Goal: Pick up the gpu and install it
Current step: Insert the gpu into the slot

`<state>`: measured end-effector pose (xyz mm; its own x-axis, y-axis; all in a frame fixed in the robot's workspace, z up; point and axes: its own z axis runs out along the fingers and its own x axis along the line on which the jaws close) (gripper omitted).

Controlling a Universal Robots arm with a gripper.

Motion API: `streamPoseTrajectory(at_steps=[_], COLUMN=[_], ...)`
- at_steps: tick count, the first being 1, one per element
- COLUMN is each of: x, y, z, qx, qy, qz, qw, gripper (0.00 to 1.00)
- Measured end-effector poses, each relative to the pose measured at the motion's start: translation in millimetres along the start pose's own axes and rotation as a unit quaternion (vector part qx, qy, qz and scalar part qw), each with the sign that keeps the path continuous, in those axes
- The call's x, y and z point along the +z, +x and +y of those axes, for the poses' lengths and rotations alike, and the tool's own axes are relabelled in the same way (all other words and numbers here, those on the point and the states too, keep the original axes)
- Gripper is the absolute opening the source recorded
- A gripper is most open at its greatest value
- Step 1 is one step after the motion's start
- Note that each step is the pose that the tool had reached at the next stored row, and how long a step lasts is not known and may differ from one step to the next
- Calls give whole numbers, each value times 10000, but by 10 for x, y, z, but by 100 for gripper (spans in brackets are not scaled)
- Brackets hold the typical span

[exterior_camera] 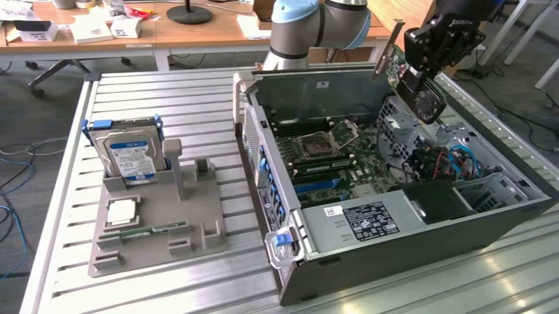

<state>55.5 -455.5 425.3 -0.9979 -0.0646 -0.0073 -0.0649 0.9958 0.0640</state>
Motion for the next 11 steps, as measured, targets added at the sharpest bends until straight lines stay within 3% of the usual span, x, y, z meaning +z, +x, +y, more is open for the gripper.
streamPoseTrajectory(at_steps=[6, 11], x=[6, 11], y=[0, 0], z=[0, -1], qx=[-538, -993], qy=[-4, -7], qz=[34, 64], qw=[9985, 9950], gripper=[26, 26])
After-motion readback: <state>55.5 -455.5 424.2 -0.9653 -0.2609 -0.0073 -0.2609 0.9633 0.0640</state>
